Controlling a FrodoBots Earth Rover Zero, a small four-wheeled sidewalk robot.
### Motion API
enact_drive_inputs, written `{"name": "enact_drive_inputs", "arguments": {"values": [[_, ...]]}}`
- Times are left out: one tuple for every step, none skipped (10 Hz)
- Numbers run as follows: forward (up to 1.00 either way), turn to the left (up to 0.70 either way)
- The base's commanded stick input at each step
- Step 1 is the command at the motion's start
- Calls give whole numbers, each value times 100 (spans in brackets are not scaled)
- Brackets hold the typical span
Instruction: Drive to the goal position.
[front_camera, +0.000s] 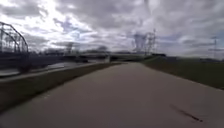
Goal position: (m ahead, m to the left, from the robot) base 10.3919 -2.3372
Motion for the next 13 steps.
{"name": "enact_drive_inputs", "arguments": {"values": [[100,0],[100,0],[100,0],[100,0],[100,0],[100,0],[100,0],[100,0],[100,0],[100,0],[100,0],[100,0],[100,0]]}}
